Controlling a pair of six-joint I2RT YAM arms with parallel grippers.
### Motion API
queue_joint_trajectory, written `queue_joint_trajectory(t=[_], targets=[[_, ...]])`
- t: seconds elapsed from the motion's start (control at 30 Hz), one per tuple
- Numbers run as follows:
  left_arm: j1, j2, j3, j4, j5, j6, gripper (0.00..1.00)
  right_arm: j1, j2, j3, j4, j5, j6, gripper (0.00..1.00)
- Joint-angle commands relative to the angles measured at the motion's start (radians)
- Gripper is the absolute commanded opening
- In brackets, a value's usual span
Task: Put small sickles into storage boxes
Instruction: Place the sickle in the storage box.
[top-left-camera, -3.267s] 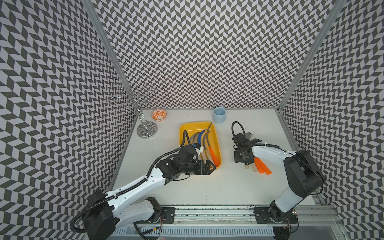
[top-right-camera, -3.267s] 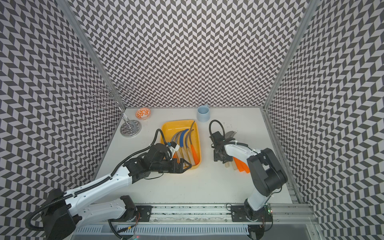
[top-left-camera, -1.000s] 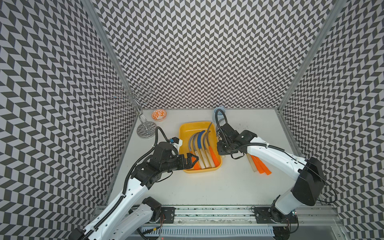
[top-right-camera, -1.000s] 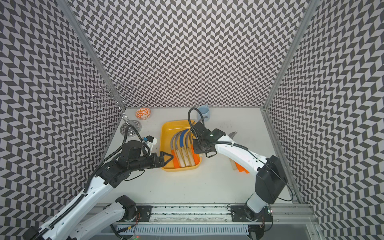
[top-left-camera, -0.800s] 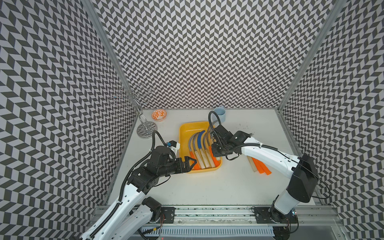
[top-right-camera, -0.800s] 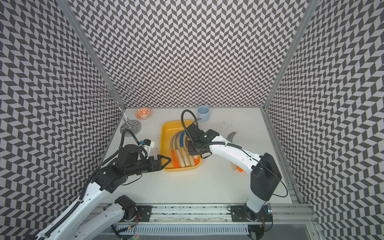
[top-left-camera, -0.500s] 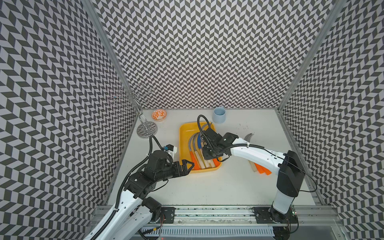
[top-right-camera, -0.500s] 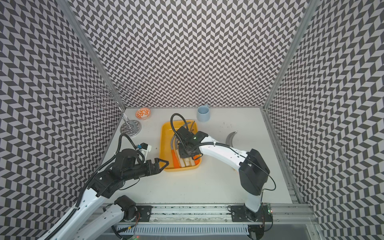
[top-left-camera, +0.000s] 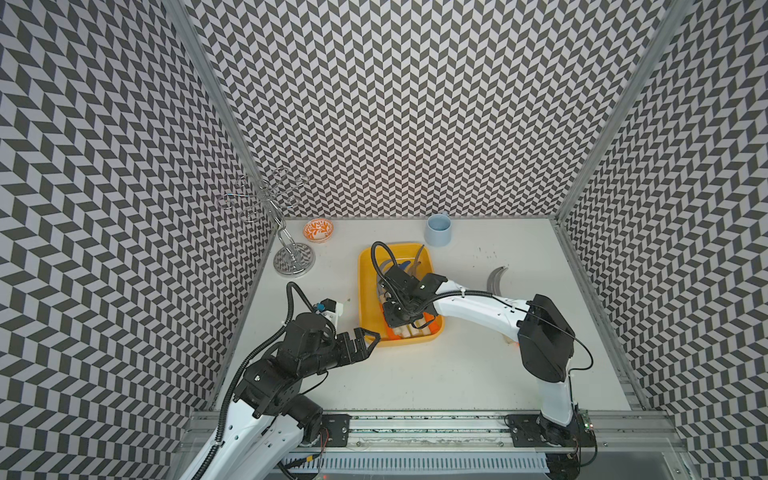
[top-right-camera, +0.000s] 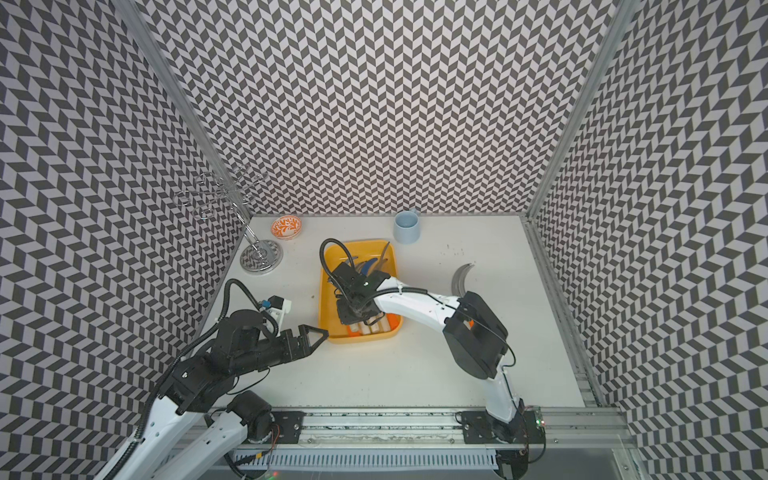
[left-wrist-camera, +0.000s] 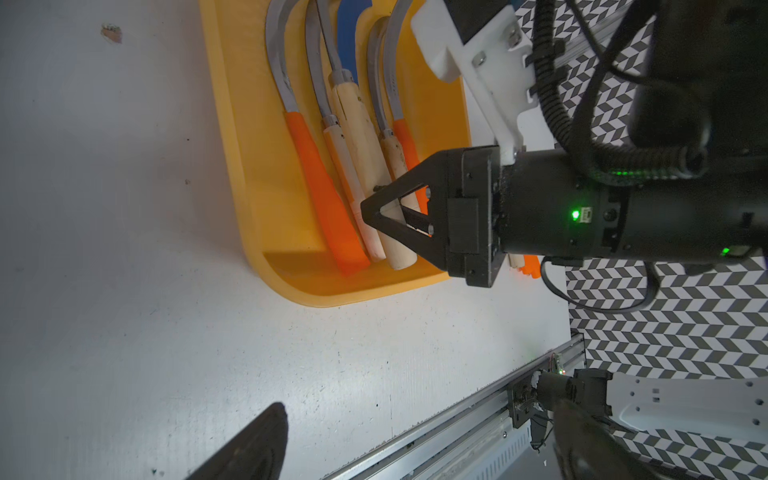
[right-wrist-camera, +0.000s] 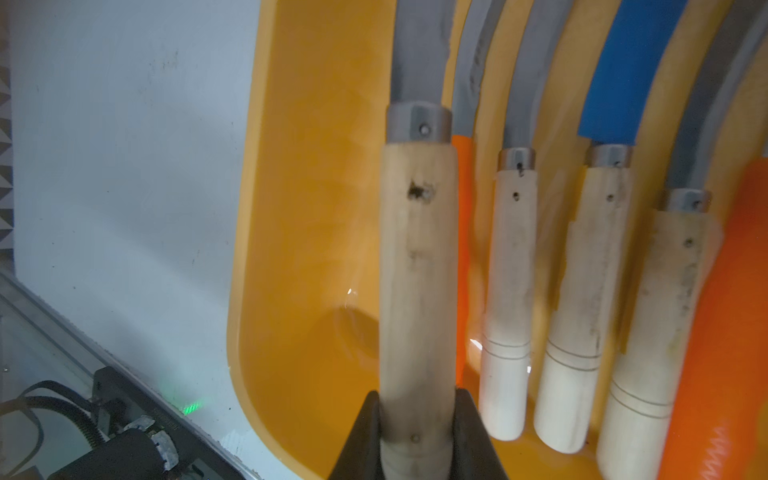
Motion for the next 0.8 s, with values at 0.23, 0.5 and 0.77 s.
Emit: queue_joint_trajectory(t=[0.23, 0.5, 0.77], targets=[[0.005, -0.061, 0.037, -0.097, -0.030, -0.013, 1.00, 0.023, 0.135, 0.117, 0.104, -0.072, 0.028, 0.05], [0.005, -0.049, 0.049, -0.114, -0.033, 0.010, 1.00, 0.022, 0.225, 0.189, 0.085, -0.057, 0.020, 0.17], [0.005, -0.005, 0.069, -0.108, -0.033, 0.041, 1.00, 0.013, 0.187, 0.178, 0.074, -0.045, 0.030, 0.48]])
